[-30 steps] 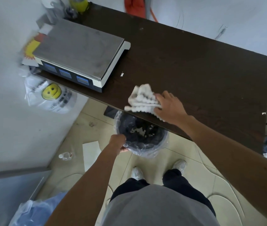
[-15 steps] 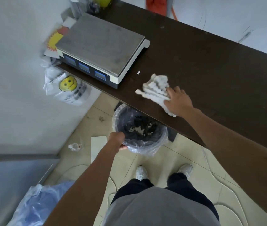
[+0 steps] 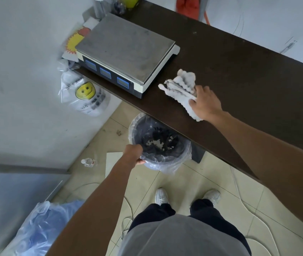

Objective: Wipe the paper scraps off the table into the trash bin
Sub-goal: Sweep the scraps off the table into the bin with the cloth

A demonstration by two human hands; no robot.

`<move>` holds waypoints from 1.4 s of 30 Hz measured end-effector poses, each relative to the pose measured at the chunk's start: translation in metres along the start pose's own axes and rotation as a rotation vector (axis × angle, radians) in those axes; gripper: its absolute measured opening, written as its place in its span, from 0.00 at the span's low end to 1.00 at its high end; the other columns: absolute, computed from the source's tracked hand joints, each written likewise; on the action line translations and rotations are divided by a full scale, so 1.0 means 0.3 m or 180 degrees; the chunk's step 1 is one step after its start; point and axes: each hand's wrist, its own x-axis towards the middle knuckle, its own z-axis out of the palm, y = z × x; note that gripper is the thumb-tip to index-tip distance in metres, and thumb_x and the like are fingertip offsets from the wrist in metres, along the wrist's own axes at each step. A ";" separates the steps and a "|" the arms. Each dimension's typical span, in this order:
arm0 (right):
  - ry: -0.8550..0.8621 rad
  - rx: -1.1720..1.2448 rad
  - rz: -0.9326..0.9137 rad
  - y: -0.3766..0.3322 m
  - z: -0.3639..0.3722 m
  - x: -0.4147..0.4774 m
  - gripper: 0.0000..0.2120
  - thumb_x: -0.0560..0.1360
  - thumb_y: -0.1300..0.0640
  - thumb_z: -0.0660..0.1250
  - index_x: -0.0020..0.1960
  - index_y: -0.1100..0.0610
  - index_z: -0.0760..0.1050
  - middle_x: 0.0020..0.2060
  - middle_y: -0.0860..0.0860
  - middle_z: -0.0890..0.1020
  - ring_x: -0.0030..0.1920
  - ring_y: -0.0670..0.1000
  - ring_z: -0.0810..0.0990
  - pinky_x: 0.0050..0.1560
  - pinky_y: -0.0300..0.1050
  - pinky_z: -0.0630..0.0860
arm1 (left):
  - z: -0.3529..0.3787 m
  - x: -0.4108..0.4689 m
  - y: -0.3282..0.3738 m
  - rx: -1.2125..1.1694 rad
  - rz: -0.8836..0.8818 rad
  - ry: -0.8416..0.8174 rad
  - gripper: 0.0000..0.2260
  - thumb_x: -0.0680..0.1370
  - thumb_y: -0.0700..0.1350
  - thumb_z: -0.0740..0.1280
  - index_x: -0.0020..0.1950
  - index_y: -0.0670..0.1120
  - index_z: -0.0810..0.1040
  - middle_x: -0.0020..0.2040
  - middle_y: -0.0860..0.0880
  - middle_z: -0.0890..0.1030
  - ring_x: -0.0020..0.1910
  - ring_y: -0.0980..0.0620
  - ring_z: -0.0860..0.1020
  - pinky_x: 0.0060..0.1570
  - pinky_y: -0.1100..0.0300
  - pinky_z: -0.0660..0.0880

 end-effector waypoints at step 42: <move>-0.0602 -0.0181 -0.1272 0.151 -0.054 -0.192 0.21 0.79 0.55 0.61 0.71 0.52 0.66 0.57 0.53 0.74 0.57 0.58 0.75 0.52 0.55 0.76 | 0.242 -0.258 -0.150 -0.0531 -0.0155 0.0342 0.13 0.80 0.34 0.59 0.65 0.39 0.72 0.54 0.40 0.77 0.37 0.44 0.80 0.24 0.60 0.79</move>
